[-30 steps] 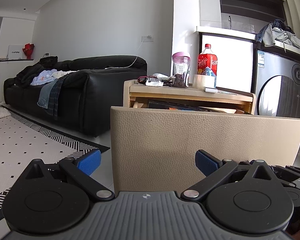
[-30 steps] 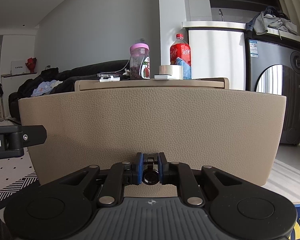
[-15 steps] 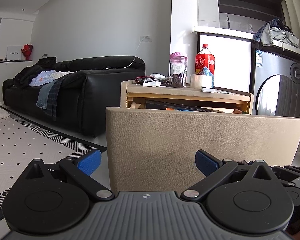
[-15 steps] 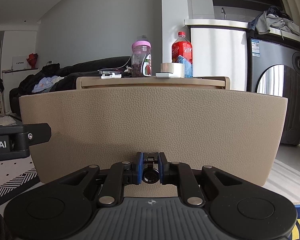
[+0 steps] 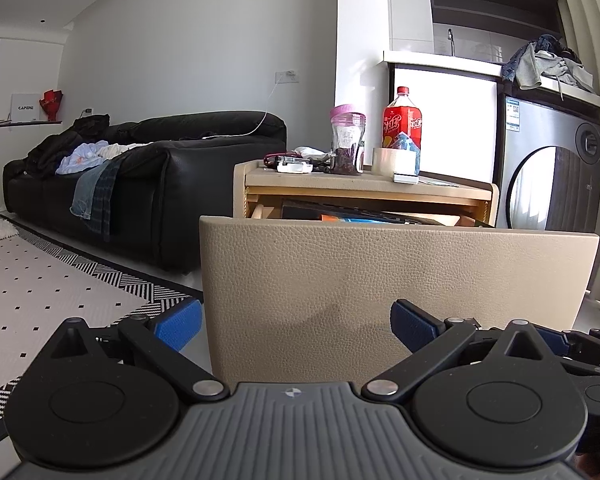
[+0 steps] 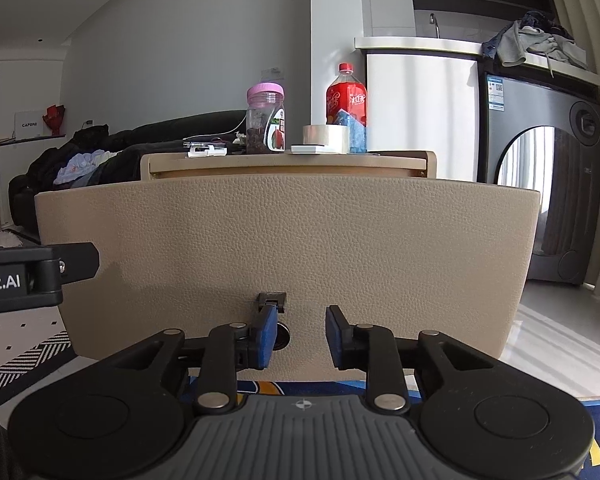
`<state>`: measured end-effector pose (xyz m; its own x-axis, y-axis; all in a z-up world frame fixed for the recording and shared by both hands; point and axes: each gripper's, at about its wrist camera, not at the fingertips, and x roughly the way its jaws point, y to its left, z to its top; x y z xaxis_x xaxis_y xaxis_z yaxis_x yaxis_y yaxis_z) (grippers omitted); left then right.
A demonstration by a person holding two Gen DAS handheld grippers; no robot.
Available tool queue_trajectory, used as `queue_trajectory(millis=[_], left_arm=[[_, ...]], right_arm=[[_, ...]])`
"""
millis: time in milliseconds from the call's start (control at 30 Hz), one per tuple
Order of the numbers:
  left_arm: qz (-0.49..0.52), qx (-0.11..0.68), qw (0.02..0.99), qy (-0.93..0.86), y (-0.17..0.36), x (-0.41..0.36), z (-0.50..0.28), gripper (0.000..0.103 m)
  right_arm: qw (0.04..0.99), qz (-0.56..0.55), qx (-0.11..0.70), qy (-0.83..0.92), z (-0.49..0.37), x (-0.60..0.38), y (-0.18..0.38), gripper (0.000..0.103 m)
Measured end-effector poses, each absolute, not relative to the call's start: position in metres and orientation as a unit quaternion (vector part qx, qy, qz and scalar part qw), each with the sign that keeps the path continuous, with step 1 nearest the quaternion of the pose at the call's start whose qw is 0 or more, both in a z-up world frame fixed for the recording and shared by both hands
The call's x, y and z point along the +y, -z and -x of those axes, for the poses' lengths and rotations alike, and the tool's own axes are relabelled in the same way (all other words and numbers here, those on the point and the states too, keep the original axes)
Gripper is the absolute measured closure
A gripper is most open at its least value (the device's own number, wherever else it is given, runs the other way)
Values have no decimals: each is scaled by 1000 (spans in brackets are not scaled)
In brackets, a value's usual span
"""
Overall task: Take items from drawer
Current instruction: 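Open the right gripper, release the handle and withdraw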
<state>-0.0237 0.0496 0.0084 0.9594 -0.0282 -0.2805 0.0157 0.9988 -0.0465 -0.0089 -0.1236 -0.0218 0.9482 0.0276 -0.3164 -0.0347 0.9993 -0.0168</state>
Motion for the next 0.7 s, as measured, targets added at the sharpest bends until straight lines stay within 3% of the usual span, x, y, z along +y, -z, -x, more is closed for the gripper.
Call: queue_trajectory(millis=[133,333,467,700], left_arm=[[15,139,990,12,-12,45,27,0],[7,140,990,15,-18,35,28,0],[4,138,990,15,-25,28,28,0],[27,140,989,33,-30,24,28,0]], right_arm=[[988,15,153,-11,15,-127,17,64],[989,13,145,-9,21,-133,9,62],[991,10,136,-7,25,-139,2,52],[992,11,122,-7,28,-148,-10,44]])
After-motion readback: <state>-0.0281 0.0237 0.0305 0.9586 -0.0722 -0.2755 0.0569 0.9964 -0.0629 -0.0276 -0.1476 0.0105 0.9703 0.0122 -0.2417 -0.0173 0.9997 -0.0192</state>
